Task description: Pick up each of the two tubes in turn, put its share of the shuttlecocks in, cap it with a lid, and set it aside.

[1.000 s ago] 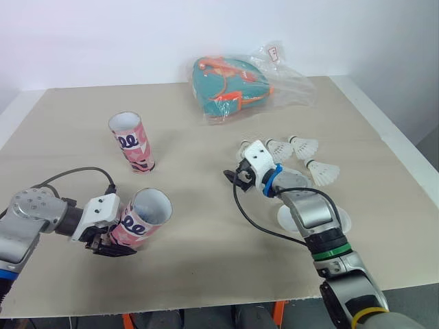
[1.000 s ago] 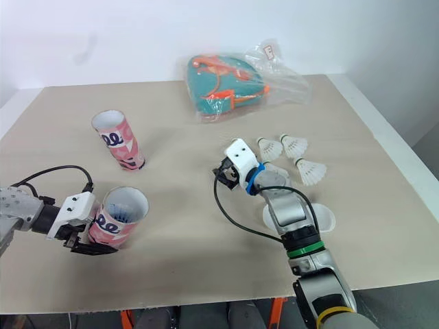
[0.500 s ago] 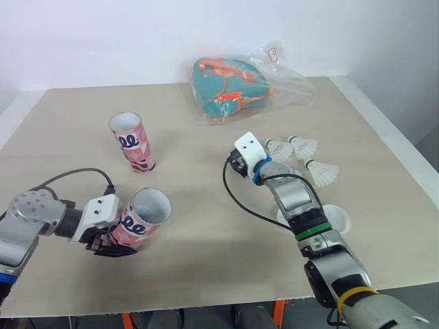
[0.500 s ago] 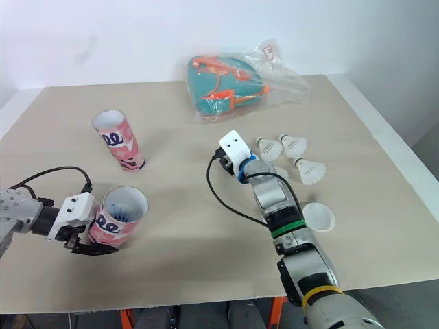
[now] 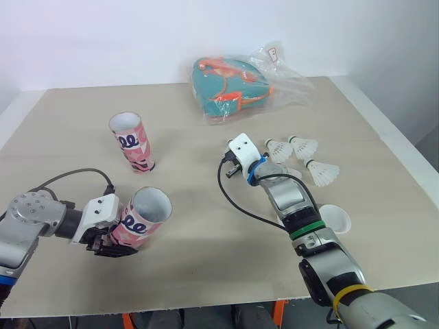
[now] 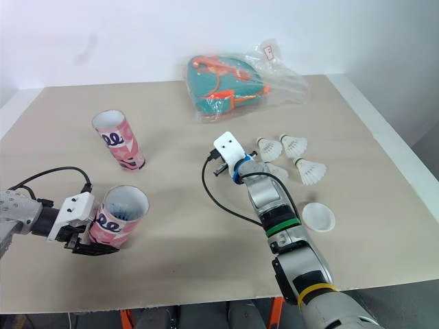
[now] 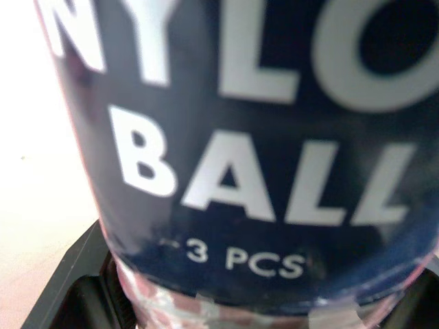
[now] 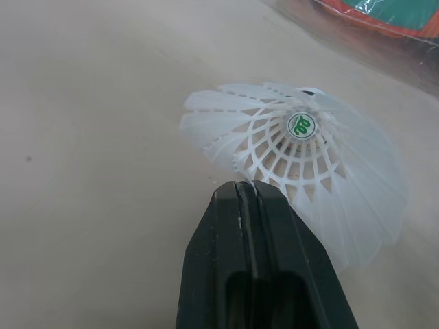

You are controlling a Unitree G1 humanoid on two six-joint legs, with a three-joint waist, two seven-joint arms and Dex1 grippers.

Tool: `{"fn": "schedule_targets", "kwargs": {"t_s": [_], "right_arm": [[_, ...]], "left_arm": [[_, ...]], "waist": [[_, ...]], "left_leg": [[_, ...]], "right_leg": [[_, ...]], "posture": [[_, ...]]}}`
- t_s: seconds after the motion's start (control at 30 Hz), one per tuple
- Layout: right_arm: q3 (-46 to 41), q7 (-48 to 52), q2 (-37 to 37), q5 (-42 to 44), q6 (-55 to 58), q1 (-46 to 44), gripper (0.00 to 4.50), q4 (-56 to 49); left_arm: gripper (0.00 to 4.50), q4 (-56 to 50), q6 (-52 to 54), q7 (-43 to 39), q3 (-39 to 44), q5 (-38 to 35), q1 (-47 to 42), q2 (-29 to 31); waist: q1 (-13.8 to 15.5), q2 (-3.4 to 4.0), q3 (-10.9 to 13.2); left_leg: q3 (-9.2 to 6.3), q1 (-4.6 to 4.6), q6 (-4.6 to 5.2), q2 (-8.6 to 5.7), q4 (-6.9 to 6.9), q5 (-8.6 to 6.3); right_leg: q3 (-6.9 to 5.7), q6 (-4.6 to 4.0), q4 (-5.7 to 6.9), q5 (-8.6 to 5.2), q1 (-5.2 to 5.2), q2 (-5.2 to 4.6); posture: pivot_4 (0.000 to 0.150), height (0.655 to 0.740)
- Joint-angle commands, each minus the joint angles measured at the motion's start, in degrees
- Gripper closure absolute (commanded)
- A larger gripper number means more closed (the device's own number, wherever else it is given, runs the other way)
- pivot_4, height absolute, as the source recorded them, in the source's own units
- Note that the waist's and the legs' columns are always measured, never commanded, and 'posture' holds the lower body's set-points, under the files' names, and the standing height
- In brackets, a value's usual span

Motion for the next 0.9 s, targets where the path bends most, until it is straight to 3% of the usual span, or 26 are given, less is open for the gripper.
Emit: {"fn": "schedule_targets", "kwargs": {"t_s": [0.03, 0.17, 0.5, 0.77, 0.9], "right_arm": [[-1.1, 0.5, 0.1, 0.6, -1.3, -1.0, 4.47, -2.5], [-3.2, 2.1, -0.8, 3.1, -2.5, -0.8, 4.47, -4.1], [-9.0, 24.2, -7.3, 21.4, 1.3, 3.1, 4.47, -23.0], [-15.1, 44.6, -18.2, 45.5, 12.9, 5.0, 4.47, -41.6], [-14.8, 48.1, -20.9, 50.2, 13.8, 6.3, 4.47, -46.4]], "left_arm": [[1.11, -1.8, 0.6, 0.1, -2.6, -0.2, 0.9, -1.1], [1.11, -1.8, 0.6, 0.2, -2.8, -0.1, 0.7, -1.2], [1.11, -1.5, 0.3, 0.2, -3.1, 0.3, 0.9, -1.7], [1.11, -1.1, -0.3, 0.1, -3.1, 0.6, 1.0, -1.9], [1.11, -1.0, -0.5, -0.1, -2.9, 0.5, 1.4, -1.8]], "waist": [[0.0, 0.0, 0.0], [0.0, 0.0, 0.0], [0.4, 0.02, 0.0], [0.8, 0.08, 0.0], [0.8, 0.1, 0.1]], "left_leg": [[0.0, 0.0, 0.0, 0.0, 0.0, 0.0], [0.0, -0.01, 0.0, -0.02, 0.0, 0.0], [-0.02, -0.06, 0.0, -0.07, 0.0, 0.0], [-0.03, -0.11, 0.01, -0.07, 0.02, -0.01], [-0.03, -0.07, 0.09, -0.06, 0.01, -0.06]], "right_leg": [[0.0, 0.0, 0.0, 0.0, 0.0, 0.0], [0.0, 0.01, 0.0, 0.0, 0.0, -0.02], [-0.01, 0.08, -0.04, -0.04, 0.02, -0.08], [-0.02, 0.09, -0.07, -0.05, 0.02, -0.1], [-0.03, 0.05, -0.06, -0.09, 0.02, -0.08]], "posture": [[0.15, 0.74], [0.15, 0.74], [0.15, 0.74], [0.15, 0.74], [0.15, 0.74]]}}
